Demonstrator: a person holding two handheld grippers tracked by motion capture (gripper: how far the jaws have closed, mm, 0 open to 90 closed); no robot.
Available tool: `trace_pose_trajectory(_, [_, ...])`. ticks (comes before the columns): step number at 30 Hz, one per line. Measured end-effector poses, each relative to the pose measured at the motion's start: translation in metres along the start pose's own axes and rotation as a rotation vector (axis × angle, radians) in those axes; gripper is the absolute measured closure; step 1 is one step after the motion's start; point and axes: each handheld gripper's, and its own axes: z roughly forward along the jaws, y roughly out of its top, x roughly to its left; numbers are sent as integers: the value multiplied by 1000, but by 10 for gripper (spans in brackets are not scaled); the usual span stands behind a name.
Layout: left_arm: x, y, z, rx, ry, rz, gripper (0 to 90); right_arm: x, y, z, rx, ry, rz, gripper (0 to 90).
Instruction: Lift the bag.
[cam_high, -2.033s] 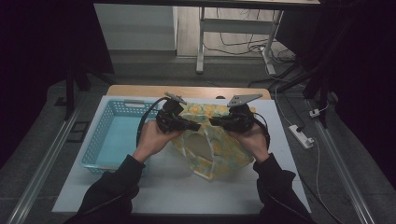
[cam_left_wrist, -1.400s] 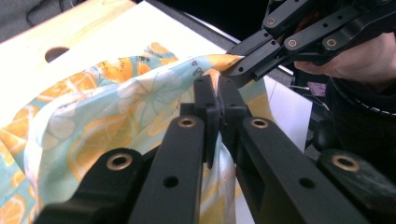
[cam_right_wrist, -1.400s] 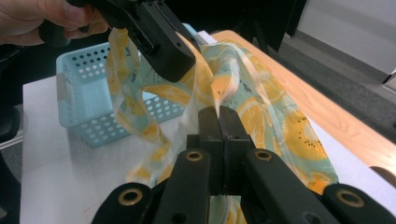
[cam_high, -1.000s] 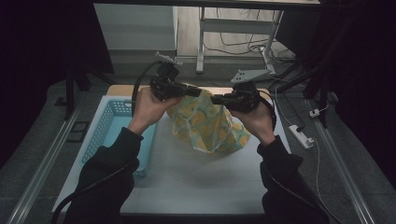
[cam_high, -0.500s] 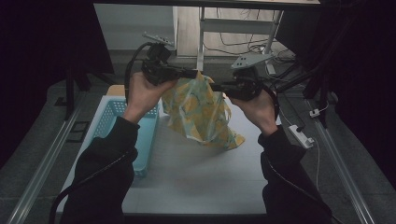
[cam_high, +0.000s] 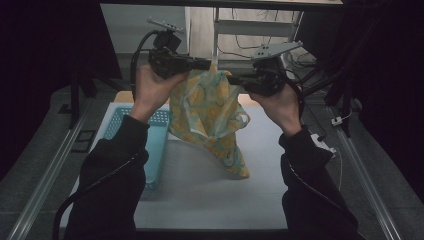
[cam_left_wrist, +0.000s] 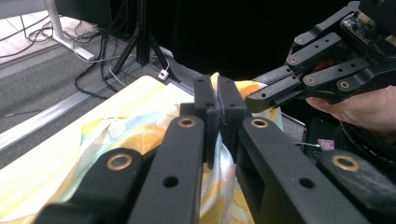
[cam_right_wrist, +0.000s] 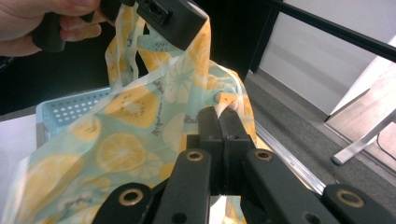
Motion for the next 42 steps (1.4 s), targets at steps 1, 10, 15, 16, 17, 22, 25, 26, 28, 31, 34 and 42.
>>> trace_pose_trajectory(1, [0, -1, 2, 2, 0, 0, 890, 0, 0, 0, 1, -1, 0, 900])
trace_pose_trajectory(10, [12, -14, 21, 29, -17, -14, 888, -4, -18, 9, 32, -5, 20, 900])
trace_pose_trajectory(15, [17, -23, 32, 58, -13, -11, 886, -10, -32, 16, 54, -2, 46, 900])
trace_pose_trajectory(16, [17, -26, 35, 64, -13, -10, 885, -11, -36, 18, 58, 1, 53, 899])
trace_pose_trajectory(17, [18, -29, 39, 74, -11, -6, 885, -12, -39, 20, 62, 4, 58, 899])
trace_pose_trajectory(22, [23, -43, 57, 114, -8, -4, 884, -14, -56, 30, 83, 22, 77, 898])
trace_pose_trajectory(25, [27, -52, 69, 138, -4, 0, 883, -16, -65, 35, 91, 36, 89, 898])
trace_pose_trajectory(26, [27, -55, 72, 145, -1, 5, 882, -16, -68, 37, 98, 43, 93, 898])
trace_pose_trajectory(28, [29, -61, 79, 161, 9, 17, 881, -17, -75, 42, 108, 43, 90, 898])
trace_pose_trajectory(31, [31, -68, 85, 173, 17, 16, 881, -18, -85, 47, 116, 41, 100, 898])
trace_pose_trajectory(34, [34, -75, 90, 181, 25, 16, 880, -19, -91, 50, 122, 41, 108, 898])
trace_pose_trajectory(42, [36, -88, 96, 191, 67, 44, 830, -22, -98, 52, 109, 30, 137, 843])
